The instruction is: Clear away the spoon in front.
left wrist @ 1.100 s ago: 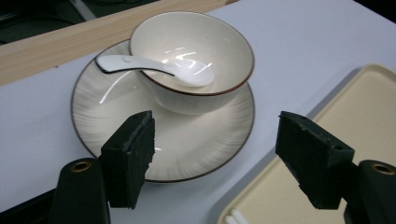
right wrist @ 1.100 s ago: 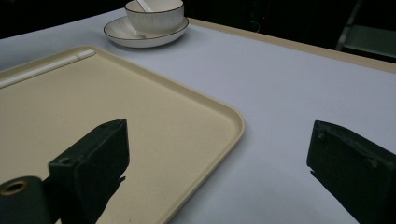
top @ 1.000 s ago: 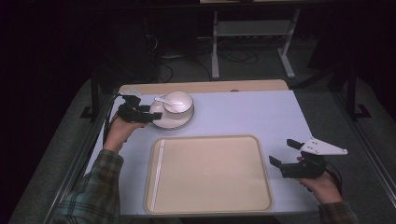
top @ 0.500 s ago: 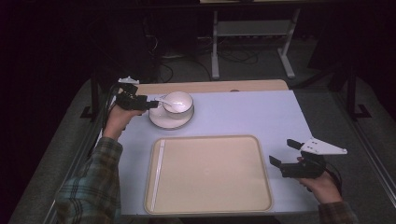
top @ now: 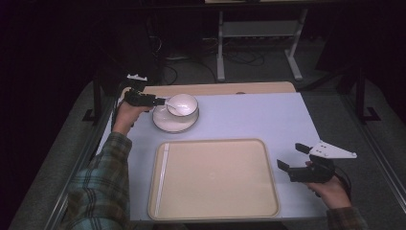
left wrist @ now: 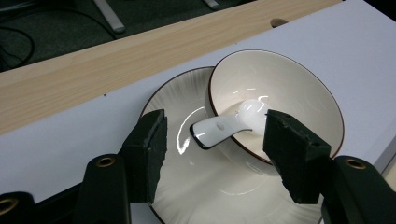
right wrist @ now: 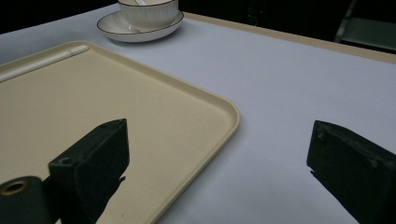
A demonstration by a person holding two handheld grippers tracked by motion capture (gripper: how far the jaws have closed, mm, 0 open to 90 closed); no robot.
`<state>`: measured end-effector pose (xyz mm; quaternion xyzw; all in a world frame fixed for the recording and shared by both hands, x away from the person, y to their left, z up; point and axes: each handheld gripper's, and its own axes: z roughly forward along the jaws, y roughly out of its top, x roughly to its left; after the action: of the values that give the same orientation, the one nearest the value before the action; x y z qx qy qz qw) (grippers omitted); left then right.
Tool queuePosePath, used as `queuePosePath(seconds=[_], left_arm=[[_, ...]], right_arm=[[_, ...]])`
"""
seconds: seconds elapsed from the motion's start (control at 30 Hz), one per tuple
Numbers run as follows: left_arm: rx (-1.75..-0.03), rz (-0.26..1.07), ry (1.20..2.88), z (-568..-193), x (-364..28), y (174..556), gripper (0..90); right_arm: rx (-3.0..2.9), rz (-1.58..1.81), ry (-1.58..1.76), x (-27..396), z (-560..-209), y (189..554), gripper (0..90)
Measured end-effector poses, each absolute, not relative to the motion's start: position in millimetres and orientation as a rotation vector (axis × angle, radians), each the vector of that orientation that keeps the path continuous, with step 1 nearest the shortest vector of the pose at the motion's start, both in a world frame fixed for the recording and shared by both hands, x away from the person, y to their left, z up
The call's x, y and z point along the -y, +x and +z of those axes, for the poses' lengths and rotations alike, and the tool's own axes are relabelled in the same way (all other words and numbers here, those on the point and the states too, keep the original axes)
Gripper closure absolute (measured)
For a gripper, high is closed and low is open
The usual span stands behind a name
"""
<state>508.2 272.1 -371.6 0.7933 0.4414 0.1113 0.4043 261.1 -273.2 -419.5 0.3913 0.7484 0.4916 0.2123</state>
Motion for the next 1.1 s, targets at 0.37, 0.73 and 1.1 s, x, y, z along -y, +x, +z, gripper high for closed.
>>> queuePosePath(seconds=[0.37,0.73,1.1], left_arm=[[-1.131,0.234,1.993,-381,-268,520,46.9],[-1.137,0.161,2.001,-390,-266,523,59.2],[-1.131,0.133,1.992,-386,-267,513,68.3]], right_arm=[[-2.075,1.365,1.092,275,-420,261,5.0],[-2.075,1.363,1.089,275,-420,261,5.0],[-2.064,1.367,1.088,276,-418,260,5.0]])
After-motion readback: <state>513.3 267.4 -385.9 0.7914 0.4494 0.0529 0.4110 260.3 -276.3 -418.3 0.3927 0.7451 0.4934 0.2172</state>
